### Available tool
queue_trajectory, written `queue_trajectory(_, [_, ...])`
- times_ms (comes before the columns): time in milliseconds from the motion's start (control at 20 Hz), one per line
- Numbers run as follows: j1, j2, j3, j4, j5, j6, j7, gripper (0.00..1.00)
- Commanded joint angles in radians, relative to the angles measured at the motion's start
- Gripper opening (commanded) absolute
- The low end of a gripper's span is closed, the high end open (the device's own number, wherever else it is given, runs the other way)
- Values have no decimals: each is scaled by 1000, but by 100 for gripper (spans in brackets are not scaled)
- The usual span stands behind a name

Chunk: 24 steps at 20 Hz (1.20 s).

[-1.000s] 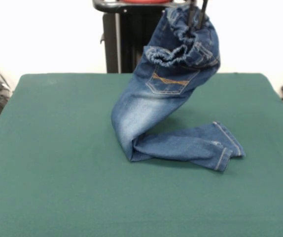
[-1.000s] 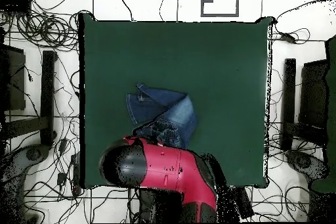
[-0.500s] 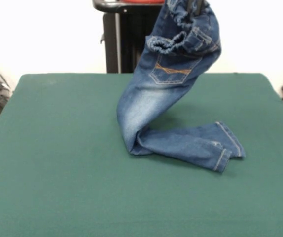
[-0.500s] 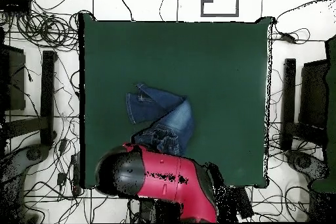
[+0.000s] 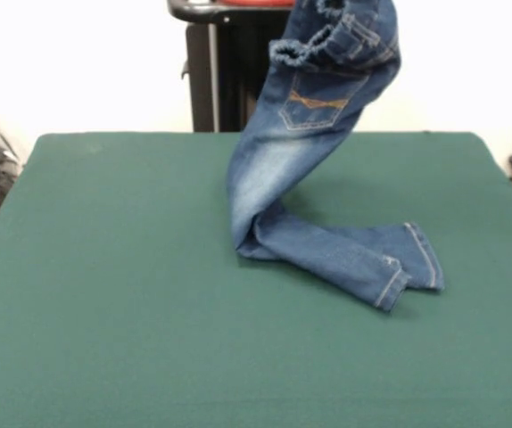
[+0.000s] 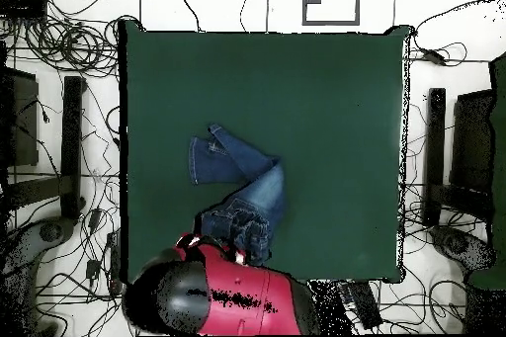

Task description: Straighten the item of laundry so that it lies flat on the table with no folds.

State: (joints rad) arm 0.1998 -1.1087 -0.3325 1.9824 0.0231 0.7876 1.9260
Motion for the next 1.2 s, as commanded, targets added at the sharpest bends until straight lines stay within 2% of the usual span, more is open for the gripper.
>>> queue_trajectory(50, [64, -50, -63, 135, 44, 71, 333, 0])
queue_trajectory(650, [138, -109, -153, 123, 27, 176, 403, 0])
queue_trajectory(900, [112, -86, -129, 80, 51, 215, 396, 0])
queue_trajectory(1200, [92, -31, -90, -23, 67, 294, 426, 0])
